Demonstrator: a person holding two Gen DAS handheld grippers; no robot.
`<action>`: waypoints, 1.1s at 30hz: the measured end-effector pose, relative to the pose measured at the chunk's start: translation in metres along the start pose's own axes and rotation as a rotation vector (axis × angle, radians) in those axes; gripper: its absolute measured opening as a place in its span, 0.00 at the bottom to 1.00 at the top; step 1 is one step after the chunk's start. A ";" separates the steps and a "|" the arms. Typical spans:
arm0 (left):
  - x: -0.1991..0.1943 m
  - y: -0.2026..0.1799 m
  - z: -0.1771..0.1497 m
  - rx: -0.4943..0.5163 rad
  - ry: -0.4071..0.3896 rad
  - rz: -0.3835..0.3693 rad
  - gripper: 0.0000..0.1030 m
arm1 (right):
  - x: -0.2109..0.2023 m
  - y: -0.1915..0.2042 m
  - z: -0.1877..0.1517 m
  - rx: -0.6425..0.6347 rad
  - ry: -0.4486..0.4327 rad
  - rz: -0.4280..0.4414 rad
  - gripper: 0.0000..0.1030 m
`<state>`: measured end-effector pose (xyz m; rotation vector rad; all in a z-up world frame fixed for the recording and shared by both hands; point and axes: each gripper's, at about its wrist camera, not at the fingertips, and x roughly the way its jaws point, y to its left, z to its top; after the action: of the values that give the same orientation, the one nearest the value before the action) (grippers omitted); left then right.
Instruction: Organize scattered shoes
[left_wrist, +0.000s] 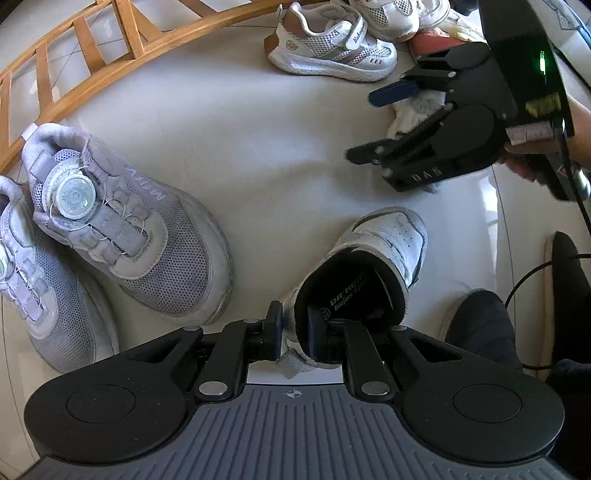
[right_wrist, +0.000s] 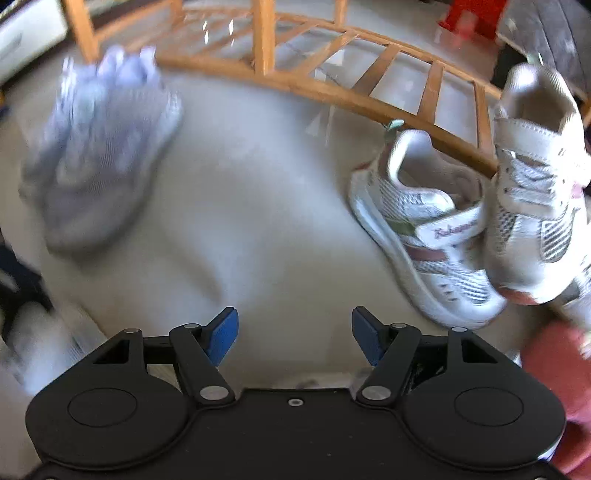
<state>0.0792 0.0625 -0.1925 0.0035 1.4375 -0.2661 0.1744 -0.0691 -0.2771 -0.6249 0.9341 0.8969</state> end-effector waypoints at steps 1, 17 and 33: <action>0.000 0.000 0.000 0.003 0.001 0.003 0.14 | 0.000 0.002 -0.003 -0.036 0.007 -0.010 0.69; 0.003 -0.013 0.012 0.030 -0.009 0.007 0.14 | -0.015 -0.002 -0.044 -0.176 0.138 -0.022 0.71; 0.014 -0.028 0.036 0.066 -0.033 -0.025 0.14 | -0.023 -0.040 -0.085 -0.070 0.328 0.004 0.72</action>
<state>0.1104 0.0267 -0.1966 0.0343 1.3961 -0.3327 0.1670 -0.1643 -0.2936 -0.8474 1.2011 0.8468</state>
